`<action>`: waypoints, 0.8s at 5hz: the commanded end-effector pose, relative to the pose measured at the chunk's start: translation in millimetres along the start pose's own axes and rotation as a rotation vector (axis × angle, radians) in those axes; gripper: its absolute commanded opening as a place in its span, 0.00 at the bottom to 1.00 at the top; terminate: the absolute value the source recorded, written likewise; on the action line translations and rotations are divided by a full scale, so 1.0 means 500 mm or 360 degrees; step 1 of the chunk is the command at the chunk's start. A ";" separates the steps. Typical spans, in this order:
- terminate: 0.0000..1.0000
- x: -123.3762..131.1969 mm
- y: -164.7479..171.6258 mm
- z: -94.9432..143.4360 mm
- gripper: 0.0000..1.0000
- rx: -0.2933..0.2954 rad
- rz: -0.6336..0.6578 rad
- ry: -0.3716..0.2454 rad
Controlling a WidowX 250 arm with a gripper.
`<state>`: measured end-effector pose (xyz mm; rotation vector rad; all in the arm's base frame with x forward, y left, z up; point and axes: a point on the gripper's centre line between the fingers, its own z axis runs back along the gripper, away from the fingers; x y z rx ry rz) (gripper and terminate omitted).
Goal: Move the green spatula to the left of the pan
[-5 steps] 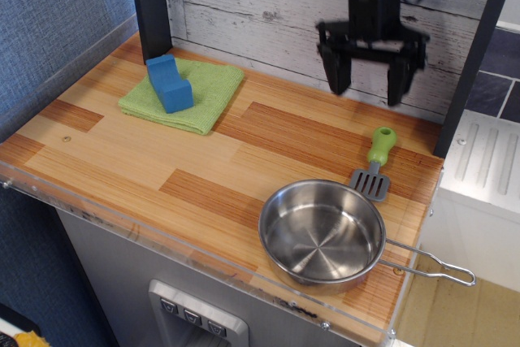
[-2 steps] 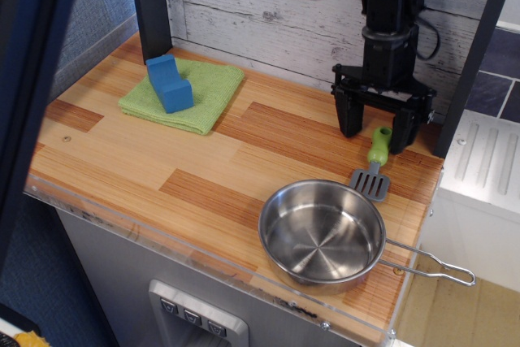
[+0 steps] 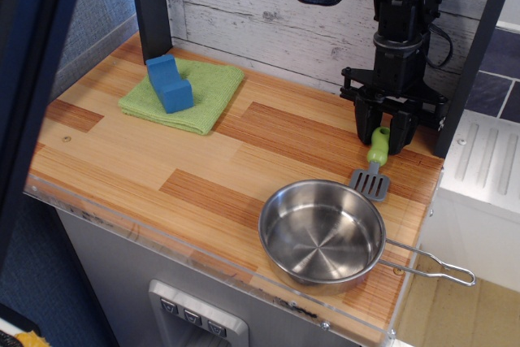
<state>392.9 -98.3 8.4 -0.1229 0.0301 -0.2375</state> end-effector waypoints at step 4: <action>0.00 -0.041 0.044 0.232 0.00 0.0188 0.0191 -0.0413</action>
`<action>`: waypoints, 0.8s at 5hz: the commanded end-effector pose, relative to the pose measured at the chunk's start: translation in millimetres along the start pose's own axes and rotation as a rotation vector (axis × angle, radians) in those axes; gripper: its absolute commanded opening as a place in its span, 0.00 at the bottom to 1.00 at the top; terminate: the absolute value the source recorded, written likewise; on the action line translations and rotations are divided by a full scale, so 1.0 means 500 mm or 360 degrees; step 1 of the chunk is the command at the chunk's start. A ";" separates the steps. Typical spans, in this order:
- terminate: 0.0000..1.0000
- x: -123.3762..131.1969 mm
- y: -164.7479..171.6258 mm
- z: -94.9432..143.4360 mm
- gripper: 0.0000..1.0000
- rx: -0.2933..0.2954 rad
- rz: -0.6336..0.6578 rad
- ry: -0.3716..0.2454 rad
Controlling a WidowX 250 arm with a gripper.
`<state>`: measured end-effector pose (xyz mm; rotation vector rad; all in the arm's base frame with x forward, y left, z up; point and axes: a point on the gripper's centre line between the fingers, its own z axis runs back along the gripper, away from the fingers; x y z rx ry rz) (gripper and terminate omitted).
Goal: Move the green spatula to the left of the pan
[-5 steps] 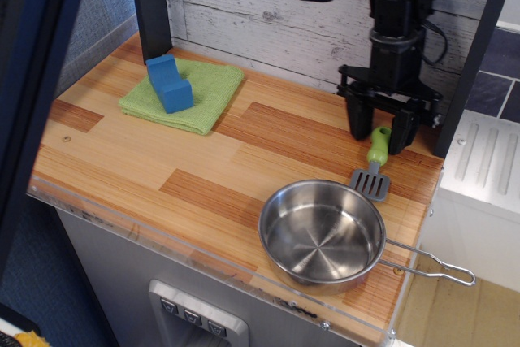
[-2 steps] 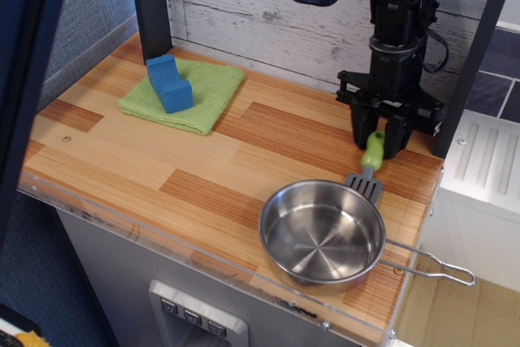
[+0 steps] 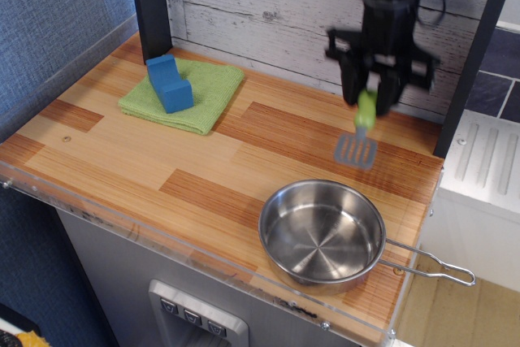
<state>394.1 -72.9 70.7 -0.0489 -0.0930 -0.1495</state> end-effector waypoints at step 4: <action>0.00 -0.173 0.173 0.147 0.00 0.0015 0.1111 -0.0262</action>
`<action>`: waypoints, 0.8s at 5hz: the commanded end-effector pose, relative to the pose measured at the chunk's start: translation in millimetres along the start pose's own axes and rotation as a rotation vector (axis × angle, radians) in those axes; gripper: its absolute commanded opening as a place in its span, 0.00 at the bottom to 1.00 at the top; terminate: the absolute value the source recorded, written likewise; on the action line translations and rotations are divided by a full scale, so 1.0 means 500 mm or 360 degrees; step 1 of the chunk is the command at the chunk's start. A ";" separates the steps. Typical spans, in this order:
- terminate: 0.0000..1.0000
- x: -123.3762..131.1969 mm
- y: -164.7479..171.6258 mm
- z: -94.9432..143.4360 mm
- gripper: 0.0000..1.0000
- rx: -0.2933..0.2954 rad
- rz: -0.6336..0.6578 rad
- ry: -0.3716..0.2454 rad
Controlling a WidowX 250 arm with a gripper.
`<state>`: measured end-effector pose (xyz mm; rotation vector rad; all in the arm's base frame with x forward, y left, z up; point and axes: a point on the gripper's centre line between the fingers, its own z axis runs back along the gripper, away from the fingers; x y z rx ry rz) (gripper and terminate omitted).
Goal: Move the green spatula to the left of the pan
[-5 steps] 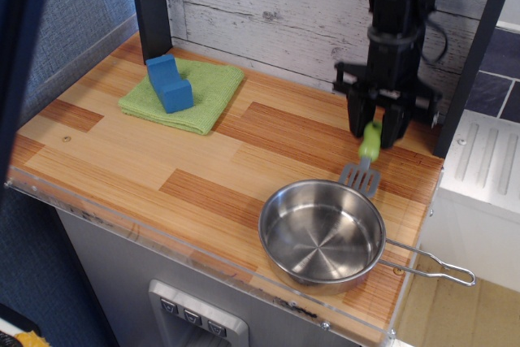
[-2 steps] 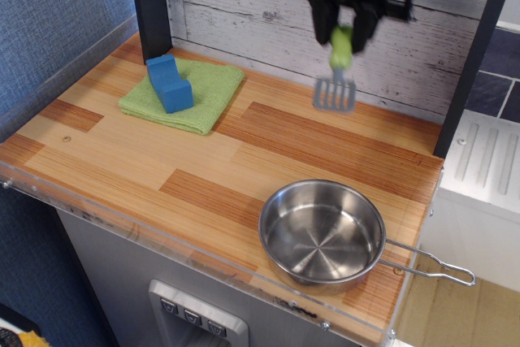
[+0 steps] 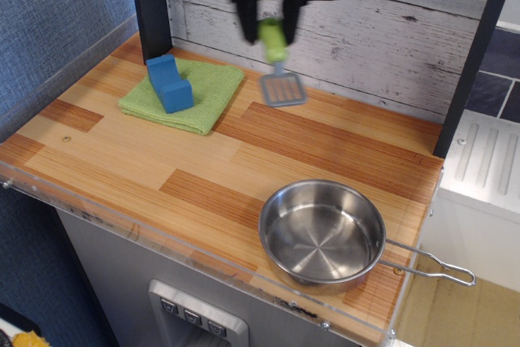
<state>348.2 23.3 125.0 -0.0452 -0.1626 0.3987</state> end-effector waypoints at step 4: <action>0.00 -0.105 0.131 -0.141 0.00 0.0006 0.0704 -0.0036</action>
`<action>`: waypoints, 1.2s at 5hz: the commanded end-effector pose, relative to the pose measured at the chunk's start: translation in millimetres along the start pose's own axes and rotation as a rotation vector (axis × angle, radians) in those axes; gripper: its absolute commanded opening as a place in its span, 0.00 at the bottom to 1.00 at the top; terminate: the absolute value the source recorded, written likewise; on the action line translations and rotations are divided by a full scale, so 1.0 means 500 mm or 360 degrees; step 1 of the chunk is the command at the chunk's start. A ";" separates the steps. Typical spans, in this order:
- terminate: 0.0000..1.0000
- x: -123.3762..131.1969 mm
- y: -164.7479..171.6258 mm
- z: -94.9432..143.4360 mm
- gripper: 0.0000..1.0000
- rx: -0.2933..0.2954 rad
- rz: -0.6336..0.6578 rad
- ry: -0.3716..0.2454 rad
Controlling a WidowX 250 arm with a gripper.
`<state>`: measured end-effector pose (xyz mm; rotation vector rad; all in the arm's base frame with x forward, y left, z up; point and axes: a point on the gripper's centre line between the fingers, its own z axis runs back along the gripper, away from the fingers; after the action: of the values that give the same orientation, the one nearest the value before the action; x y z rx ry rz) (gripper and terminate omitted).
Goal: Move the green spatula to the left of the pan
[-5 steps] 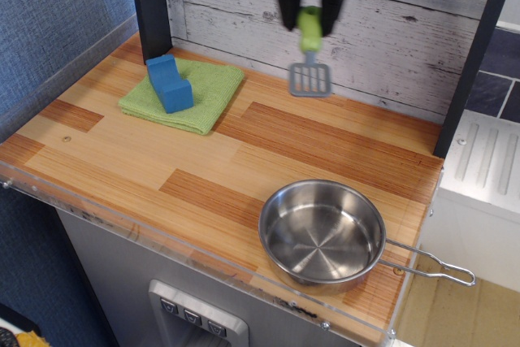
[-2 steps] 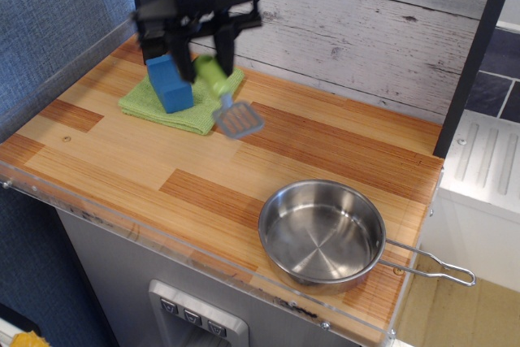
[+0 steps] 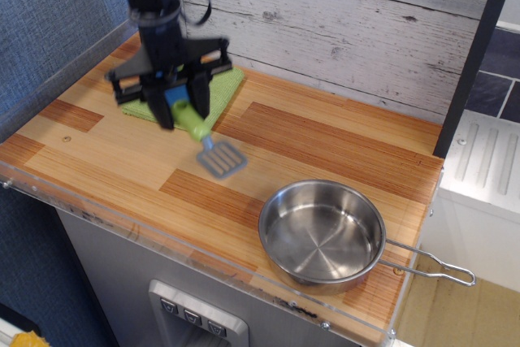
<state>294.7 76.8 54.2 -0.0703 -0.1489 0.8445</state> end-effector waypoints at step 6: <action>0.00 -0.033 0.013 -0.026 1.00 0.0159 0.0109 0.0097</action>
<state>288.2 91.4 26.4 -0.0034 -0.0059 0.9131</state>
